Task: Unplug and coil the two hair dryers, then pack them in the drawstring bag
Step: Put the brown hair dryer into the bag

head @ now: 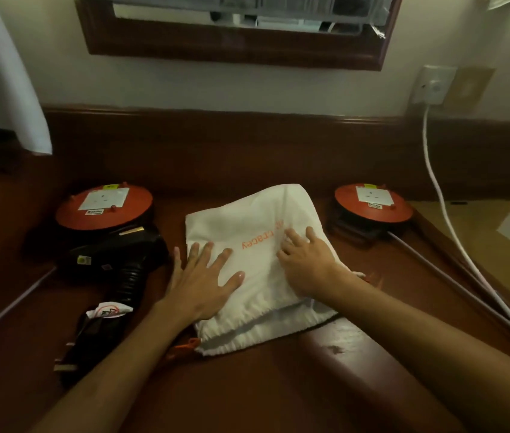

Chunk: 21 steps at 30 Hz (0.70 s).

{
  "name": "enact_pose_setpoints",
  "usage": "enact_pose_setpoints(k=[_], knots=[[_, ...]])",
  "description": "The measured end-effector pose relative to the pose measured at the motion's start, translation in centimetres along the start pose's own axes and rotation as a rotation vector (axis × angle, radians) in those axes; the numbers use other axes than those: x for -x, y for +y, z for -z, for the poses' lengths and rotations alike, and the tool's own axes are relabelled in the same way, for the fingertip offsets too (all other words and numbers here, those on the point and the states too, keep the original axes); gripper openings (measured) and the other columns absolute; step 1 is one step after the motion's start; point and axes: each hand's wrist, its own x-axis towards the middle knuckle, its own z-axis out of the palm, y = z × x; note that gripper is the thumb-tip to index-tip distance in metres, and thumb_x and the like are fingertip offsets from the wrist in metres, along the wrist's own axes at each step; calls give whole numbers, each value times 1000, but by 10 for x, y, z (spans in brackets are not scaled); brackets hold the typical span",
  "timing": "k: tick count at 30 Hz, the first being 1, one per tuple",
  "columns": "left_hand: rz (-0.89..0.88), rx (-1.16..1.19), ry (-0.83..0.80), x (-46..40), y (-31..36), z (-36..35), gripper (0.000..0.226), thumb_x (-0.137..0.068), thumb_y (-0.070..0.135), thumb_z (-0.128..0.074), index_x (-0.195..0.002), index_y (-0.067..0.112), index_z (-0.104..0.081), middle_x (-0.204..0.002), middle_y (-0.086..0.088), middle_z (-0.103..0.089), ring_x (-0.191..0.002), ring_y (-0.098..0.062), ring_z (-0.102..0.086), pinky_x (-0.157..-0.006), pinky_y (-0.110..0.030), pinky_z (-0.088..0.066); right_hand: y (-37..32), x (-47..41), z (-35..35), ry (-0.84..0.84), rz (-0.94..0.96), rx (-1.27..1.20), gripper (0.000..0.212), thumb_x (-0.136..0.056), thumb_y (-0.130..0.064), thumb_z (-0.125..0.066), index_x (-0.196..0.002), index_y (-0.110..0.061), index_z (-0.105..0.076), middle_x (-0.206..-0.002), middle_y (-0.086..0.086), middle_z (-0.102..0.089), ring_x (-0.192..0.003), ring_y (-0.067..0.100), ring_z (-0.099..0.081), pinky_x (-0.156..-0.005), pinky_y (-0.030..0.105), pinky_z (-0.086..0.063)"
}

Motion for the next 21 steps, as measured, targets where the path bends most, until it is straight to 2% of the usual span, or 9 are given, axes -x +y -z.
enact_pose_setpoints(k=[2,4,6,8,10,12,14,17,21], knots=[[-6,15,0,0,-1,-1,77,-94,78,-11,-162,41,-1,-172,-4,10,-157,-27,17,-122,-59,18,-3,-2,11,-6,7,-25,46,-100,-27,-50,-141,-6,-50,-157,19,-37,-153,35,-18,-121,52,-20],[-10,32,2,0,-2,-2,79,-93,79,-11,-162,42,-1,-172,-3,11,-156,-26,19,-121,-58,18,2,-11,21,127,-12,-208,28,-99,-22,-48,-121,-10,-61,-137,18,-57,-129,32,-49,-110,48,-32],[-11,48,1,0,-3,-2,80,-92,81,-11,-162,42,-1,-172,-3,11,-156,-26,21,-121,-58,19,10,-23,20,296,-37,-340,21,-101,-19,-45,-113,-14,-61,-124,12,-63,-108,27,-56,-100,43,-39],[-14,52,-5,-1,-3,-3,79,-93,81,-12,-161,43,-1,-172,-3,12,-155,-26,22,-121,-57,20,19,-34,6,384,-65,-311,30,-99,-18,-50,-128,-14,-58,-135,8,-55,-118,27,-50,-102,43,-40],[-20,46,-17,-2,-4,-3,78,-93,80,-12,-161,43,1,-171,-2,14,-155,-25,24,-121,-56,20,25,-37,-5,313,-103,-231,47,-99,-16,-48,-145,-16,-46,-153,6,-40,-134,29,-39,-108,49,-36],[-24,41,-21,-4,-4,-4,78,-93,80,-11,-161,43,2,-171,-1,15,-155,-24,25,-121,-56,20,23,-39,-7,200,-141,-146,55,-102,-20,-40,-156,-16,-30,-165,7,-21,-148,33,-24,-116,56,-25],[-23,41,-23,-5,-4,-5,78,-93,79,-11,-161,43,2,-171,-1,16,-154,-23,26,-121,-57,20,11,-44,-4,88,-172,2,58,-104,-32,-37,-159,-17,-23,-169,11,-5,-152,40,-11,-119,62,-16],[-22,47,-4,-5,-4,-6,76,-94,79,-11,-161,45,2,-171,1,15,-155,-22,24,-121,-57,19,-3,-55,-5,-22,-189,187,66,-103,-45,-40,-159,-17,-24,-167,20,9,-152,47,0,-118,68,-11],[20,69,18,-6,-2,-7,79,-92,81,-12,-161,45,0,-172,3,12,-156,-21,21,-122,-56,19,12,-58,-3,-10,-182,-19,67,-105,-34,-32,-162,-19,-1,-168,8,17,-154,40,11,-113,75,-16]])
